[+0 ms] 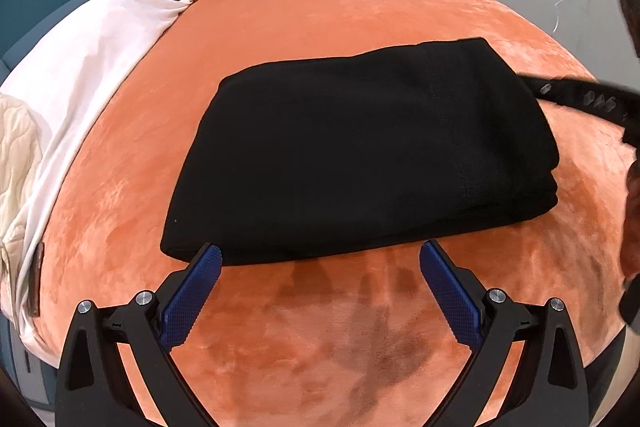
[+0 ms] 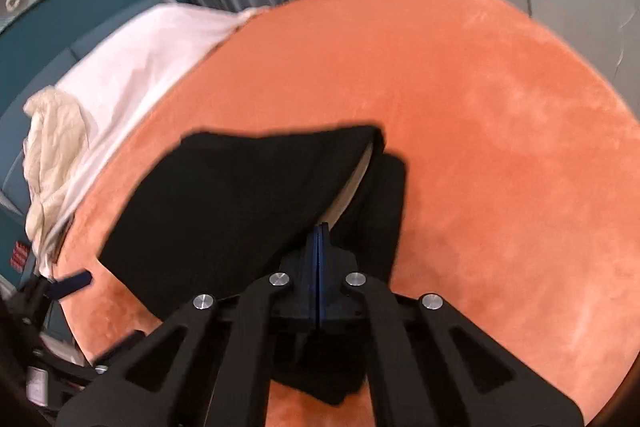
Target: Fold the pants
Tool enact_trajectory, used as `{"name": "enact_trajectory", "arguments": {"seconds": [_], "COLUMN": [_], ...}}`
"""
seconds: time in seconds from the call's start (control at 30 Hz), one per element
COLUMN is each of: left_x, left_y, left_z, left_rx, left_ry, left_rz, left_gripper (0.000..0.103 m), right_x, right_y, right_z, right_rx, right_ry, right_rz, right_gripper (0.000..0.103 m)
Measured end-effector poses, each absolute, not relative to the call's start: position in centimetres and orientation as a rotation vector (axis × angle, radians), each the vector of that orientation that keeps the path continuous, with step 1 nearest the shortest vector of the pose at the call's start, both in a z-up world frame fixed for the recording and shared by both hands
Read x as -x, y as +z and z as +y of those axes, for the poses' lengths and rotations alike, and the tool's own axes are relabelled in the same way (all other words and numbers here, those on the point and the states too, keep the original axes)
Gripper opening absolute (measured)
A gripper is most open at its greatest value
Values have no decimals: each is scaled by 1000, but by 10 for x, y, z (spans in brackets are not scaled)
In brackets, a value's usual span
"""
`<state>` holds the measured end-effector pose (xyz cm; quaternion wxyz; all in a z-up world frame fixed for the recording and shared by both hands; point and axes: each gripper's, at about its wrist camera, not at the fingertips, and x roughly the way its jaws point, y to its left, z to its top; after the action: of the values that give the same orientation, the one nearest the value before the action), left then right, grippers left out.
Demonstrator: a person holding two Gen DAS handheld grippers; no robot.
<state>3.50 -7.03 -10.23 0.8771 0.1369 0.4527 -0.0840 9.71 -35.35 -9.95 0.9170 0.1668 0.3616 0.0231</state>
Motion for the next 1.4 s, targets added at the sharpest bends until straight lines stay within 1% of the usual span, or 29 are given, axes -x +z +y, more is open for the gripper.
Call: {"name": "enact_trajectory", "arguments": {"seconds": [0.13,0.2,0.3,0.47,0.5,0.53,0.57,0.6,0.63,0.73,0.77,0.8,0.83,0.87,1.03,1.27,1.3,1.37,1.4], "left_x": [-36,-36,-37,-37,-36,-37,-37,-38,-38,-42,-43,-44,-43,-43,-44,-44,-44,-43,-42], "left_y": [-104,-105,-106,-103,-103,-102,-101,-101,-101,-104,-104,-105,-105,-105,-106,-107,-107,-106,-105], "left_z": [-70,-70,-71,-71,-70,-68,-67,-65,-63,-61,-60,-61,-61,-61,-62,-63,-63,-65,-65], "left_rx": [-276,-279,-281,-286,-285,-284,-283,-279,-276,-262,-259,-255,-254,-255,-260,-254,-251,-252,-256], "left_ry": [-178,-174,-175,-175,-175,-173,-173,-171,-169,-167,-166,-168,-170,-172,-175,-181,-184,-189,-191], "left_rz": [952,953,958,951,948,945,944,944,946,961,964,965,966,965,965,973,974,972,967], "left_gripper": [98,98,98,98,98,98,98,98,98,98,98,98,98,98,98,98,98,98,98], "right_x": [-102,-99,-103,-126,-126,-128,-127,-125,-125,-124,-123,-120,-119,-118,-123,-134,-135,-132,-128], "right_y": [-122,-119,-110,-111,-111,-112,-113,-113,-114,-118,-116,-112,-109,-106,-116,-132,-134,-128,-120], "right_z": [-364,-354,-336,-323,-325,-330,-336,-339,-339,-340,-340,-339,-338,-336,-328,-347,-348,-352,-354], "right_rx": [-336,-302,-275,-206,-195,-196,-189,-175,-172,-190,-183,-177,-186,-195,-141,-307,-321,-335,-355], "right_ry": [42,71,160,180,168,153,112,94,95,118,118,116,131,149,152,270,272,275,281], "right_rz": [808,791,786,846,848,853,854,842,850,870,864,845,832,821,866,907,907,888,866], "right_gripper": [0,0,3,3,5,21,43,48,49,47,41,37,30,26,25,25,22,8,8]}}
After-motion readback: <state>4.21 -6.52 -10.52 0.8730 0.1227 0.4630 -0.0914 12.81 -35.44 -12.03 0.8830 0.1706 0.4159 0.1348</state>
